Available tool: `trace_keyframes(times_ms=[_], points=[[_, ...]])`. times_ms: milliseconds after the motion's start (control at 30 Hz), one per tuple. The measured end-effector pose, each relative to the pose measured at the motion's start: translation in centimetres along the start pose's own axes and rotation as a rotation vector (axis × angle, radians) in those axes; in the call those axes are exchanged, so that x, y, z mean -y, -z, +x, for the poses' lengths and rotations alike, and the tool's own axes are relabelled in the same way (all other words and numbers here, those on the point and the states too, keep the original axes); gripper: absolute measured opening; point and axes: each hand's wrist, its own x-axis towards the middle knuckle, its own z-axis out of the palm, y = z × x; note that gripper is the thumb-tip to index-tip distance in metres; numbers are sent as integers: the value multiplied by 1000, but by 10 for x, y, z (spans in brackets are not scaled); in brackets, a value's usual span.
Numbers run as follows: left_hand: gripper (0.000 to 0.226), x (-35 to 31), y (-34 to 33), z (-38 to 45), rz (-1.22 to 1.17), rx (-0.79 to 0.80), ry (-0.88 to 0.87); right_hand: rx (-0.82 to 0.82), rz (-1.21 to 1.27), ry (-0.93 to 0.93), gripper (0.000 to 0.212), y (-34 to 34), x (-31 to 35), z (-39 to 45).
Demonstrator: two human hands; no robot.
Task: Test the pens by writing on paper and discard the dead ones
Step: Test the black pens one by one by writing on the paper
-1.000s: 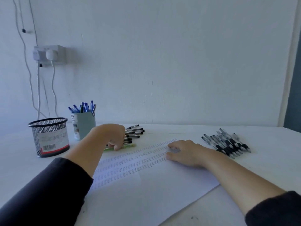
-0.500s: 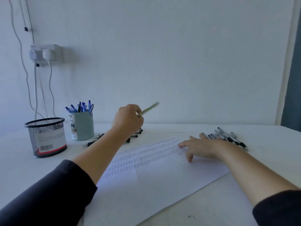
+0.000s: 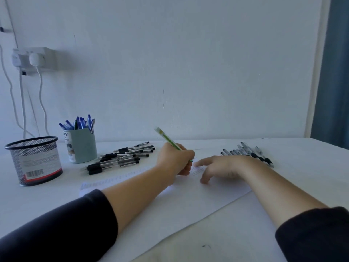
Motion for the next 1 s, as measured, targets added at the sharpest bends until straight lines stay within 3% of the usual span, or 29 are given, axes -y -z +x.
trace_keyframes(times_ms=[233,1000], points=[[13,9,1,2,259,-59,-60,-7,9,15,61,0,-2,1],[7,9,-3,2,444,-34,-132,-21,16,19,60,-1,-6,8]])
